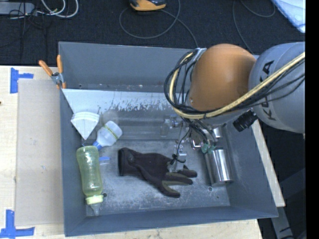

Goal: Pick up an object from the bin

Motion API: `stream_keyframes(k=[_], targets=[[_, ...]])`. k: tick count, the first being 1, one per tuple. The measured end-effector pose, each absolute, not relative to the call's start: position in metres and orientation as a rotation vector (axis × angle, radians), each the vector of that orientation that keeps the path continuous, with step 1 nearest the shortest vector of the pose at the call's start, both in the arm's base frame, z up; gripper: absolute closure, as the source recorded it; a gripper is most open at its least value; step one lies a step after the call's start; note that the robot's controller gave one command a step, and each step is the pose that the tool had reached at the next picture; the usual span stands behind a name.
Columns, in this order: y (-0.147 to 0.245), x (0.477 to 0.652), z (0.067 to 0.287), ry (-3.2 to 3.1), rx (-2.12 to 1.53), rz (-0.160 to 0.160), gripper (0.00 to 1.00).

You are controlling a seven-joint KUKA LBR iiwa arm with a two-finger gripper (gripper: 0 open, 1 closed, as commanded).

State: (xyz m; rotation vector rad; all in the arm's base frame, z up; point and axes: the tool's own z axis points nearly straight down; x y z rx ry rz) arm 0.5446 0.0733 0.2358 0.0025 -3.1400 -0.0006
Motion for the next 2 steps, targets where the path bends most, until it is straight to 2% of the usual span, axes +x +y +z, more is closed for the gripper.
stream_keyframes(k=[1,2], targets=[[0.074,0.548,0.166,-3.141,-0.004,-0.001,0.0],[0.083,0.55,0.077,-3.137,-0.156,-0.002,0.0]])
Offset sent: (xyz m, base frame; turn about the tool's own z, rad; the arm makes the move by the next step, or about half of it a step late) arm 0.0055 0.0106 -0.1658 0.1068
